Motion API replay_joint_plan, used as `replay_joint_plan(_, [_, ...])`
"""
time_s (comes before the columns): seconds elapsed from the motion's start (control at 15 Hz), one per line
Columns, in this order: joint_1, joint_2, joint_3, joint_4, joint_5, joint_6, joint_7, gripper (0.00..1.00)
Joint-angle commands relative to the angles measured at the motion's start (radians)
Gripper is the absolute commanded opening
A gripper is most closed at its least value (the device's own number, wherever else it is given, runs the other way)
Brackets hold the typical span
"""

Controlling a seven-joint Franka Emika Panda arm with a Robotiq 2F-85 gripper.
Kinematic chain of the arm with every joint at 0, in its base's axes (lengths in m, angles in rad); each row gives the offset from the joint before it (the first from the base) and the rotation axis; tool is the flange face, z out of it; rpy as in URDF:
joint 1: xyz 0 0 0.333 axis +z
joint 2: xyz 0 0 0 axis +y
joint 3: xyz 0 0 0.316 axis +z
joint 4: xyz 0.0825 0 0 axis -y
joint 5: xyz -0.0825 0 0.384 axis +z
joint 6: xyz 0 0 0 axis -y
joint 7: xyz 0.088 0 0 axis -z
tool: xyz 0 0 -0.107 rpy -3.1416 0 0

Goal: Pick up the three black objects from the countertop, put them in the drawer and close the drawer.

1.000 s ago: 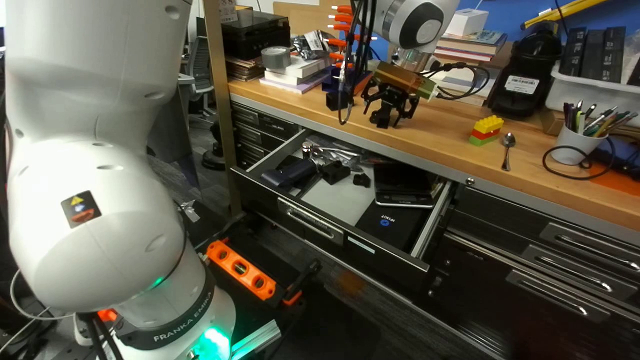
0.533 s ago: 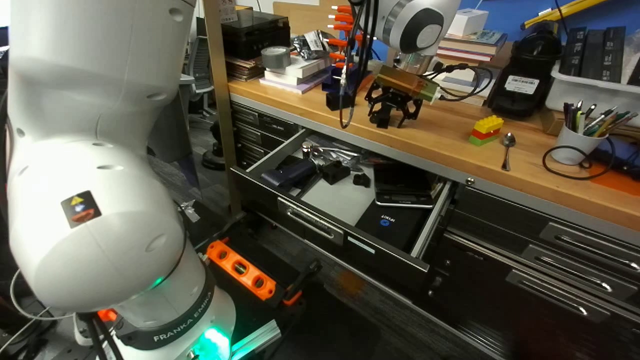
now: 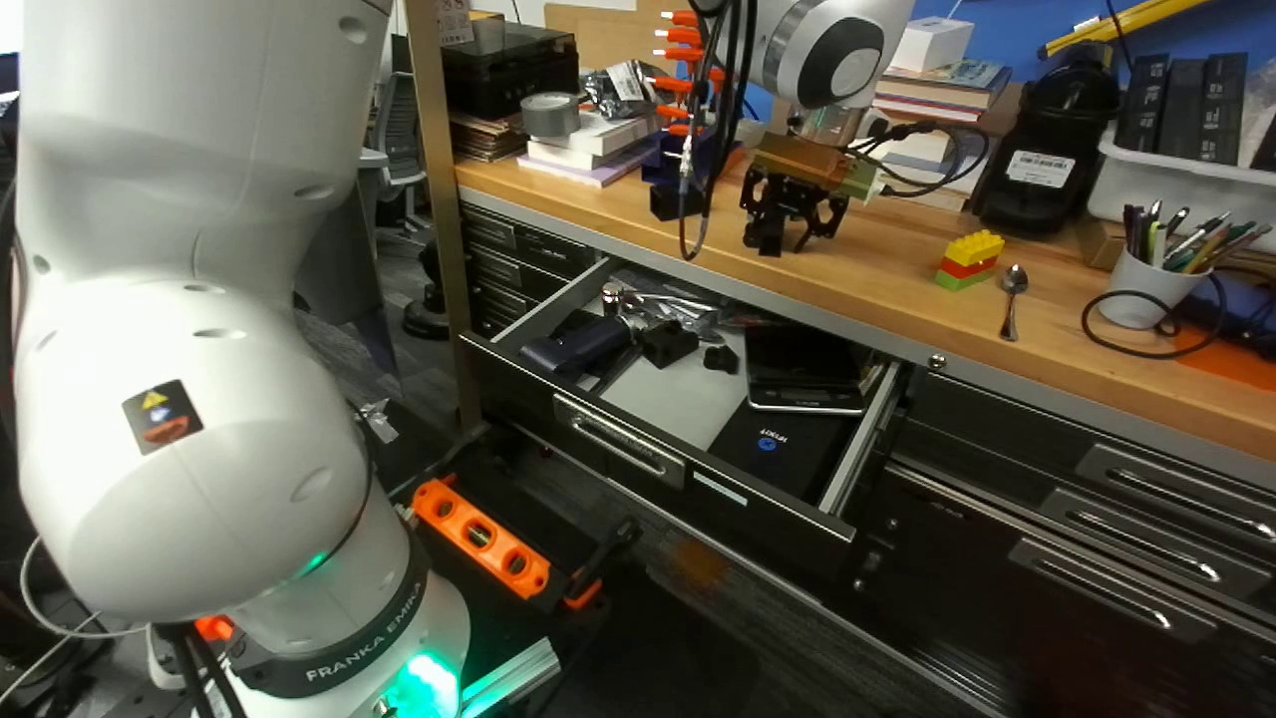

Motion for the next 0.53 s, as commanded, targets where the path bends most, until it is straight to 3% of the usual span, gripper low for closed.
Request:
replay_joint_plan(0.0, [0.016,0.0,-0.012,-0.008,-0.038,0.053,0.052,0.42])
replay_joint_plan(0.2, [0.02,-0.016,-0.021,-0.034,-0.065,0.071,0.092,0.22])
replay_joint_plan(0.33, [0.035,-0.043,-0.039,-0.068,-0.087,0.051,0.165,0.23])
replay_joint_plan(0.47, [0.052,-0.095,-0.053,-0.139,-0.098,0.054,0.243,0.16])
